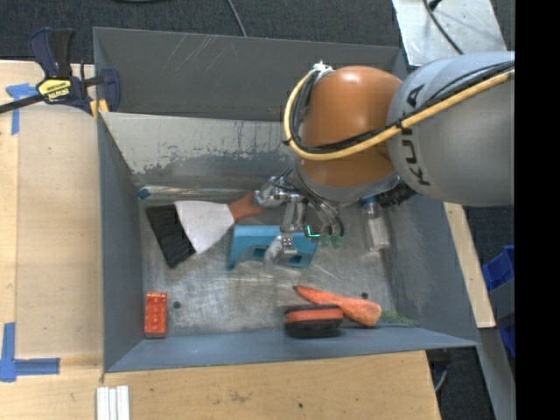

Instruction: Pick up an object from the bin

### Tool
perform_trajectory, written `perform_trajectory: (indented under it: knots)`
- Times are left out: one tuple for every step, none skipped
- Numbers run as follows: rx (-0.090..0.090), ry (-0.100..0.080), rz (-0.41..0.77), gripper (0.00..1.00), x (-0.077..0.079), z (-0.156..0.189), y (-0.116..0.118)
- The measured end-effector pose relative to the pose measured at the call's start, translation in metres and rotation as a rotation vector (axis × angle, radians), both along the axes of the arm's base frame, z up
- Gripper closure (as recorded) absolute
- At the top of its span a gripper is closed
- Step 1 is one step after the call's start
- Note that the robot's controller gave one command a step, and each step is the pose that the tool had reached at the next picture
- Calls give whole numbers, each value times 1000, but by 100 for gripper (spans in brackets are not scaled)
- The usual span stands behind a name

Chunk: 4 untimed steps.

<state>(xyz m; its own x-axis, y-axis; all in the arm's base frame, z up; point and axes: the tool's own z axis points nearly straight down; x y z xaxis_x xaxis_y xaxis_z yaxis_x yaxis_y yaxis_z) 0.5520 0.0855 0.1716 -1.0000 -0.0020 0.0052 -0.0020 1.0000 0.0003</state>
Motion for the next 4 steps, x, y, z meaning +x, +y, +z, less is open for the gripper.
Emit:
perform_trajectory:
  knots:
    - [1, -8, -2, 0, 2, 4, 0]
    - [1, -14, -35, 0, 24, -50, -7]
    - [3, -5, 27, 0, 48, -93, -14]
    - [1, -14, 26, 0, 42, -88, -13]
